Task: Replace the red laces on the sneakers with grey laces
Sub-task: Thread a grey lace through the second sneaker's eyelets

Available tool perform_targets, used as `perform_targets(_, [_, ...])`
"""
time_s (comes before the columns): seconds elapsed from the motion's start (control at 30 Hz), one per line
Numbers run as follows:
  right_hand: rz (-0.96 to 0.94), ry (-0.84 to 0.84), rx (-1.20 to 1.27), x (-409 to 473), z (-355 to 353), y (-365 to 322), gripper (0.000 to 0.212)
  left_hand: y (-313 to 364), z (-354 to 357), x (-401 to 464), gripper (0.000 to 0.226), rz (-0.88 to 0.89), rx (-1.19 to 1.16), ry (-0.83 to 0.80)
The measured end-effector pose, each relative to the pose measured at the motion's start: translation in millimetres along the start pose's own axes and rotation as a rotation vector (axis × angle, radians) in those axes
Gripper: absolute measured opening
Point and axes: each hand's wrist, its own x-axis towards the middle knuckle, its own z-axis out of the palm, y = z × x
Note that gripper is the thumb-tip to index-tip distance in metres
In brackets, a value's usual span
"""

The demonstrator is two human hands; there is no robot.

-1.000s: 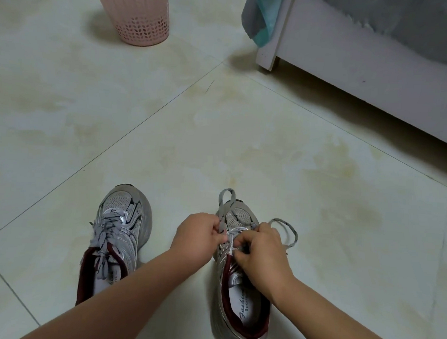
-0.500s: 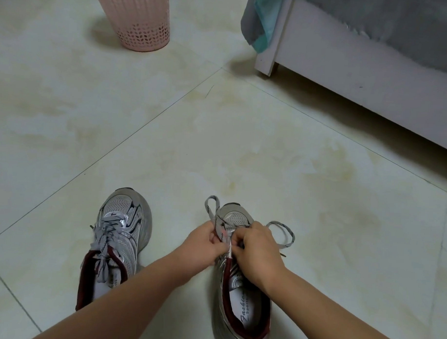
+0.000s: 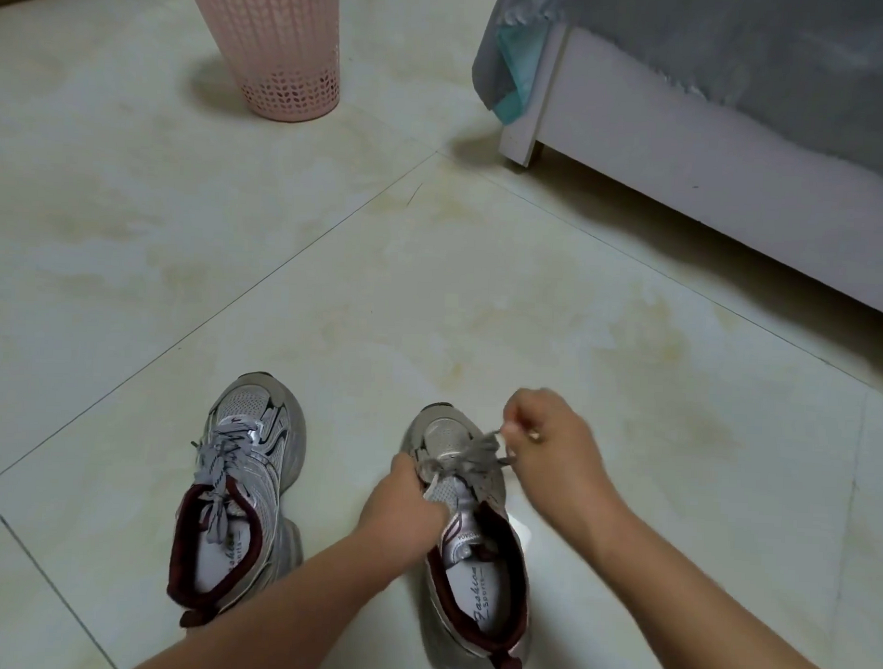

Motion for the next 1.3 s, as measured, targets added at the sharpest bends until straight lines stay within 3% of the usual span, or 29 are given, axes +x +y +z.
perform_targets(0.17, [0.024, 0.069, 0.754, -0.3, -64.6, -31.8, 0.033, -8.2, -5.6, -3.5, 0.022, -0.049, -0.022, 0.035])
perform_targets(0.3, [0.173, -0.027, 1.081, -9.2, -62.8, -45.4, 0.029, -10.3, -5.8, -6.8, 0.018, -0.03, -0.026, 0.07])
perform_targets(0.37, [0.263, -0.08, 1.046, -14.0, -48.5, -46.3, 0.032, -9.6, -6.6, -7.6, 0.016, -0.006, 0.015, 0.077])
perform_targets(0.47, [0.25, -0.023, 0.846, -14.6, -44.9, -45.8, 0.036, -8.3, -8.4, -8.3, 0.015, -0.002, 0.091, 0.087])
perform_targets(0.7, [-0.008, 0.502, 0.64, -1.1, -127.5, -47.3, 0.032, -10.2, -8.2, -8.8, 0.01, -0.057, 0.109, 0.097])
perform_targets(0.83, [-0.09, 0.68, 0.387, -1.9, -133.5, -35.7, 0.019, -8.6, -8.4, -6.4, 0.008, -0.042, 0.138, 0.075])
perform_targets(0.93, [-0.079, 0.661, 0.355, -2.2, -124.4, -32.5, 0.018, -10.0, -12.0, -14.0, 0.013, 0.017, 0.247, 0.17])
perform_targets(1.0, [-0.041, 0.601, 0.346, -0.1, -121.0, -32.7, 0.022, -10.1, -13.2, -23.8, 0.02, 0.312, 0.416, 0.35])
perform_targets(1.07, [-0.029, 0.539, 0.356, 2.6, -117.8, -32.6, 0.027, -2.2, -11.5, -33.7, 0.024, 0.733, 0.5, 0.352])
perform_targets(1.13, [-0.027, 0.499, 0.364, 4.9, -115.0, -33.8, 0.029, 7.1, -3.0, -35.0, 0.023, 0.941, 0.551, 0.263])
perform_targets(1.3, [-0.042, 0.497, 0.442, 11.0, -116.2, -36.9, 0.033, 21.1, 15.1, -18.1, 0.025, 0.673, 0.599, 0.335])
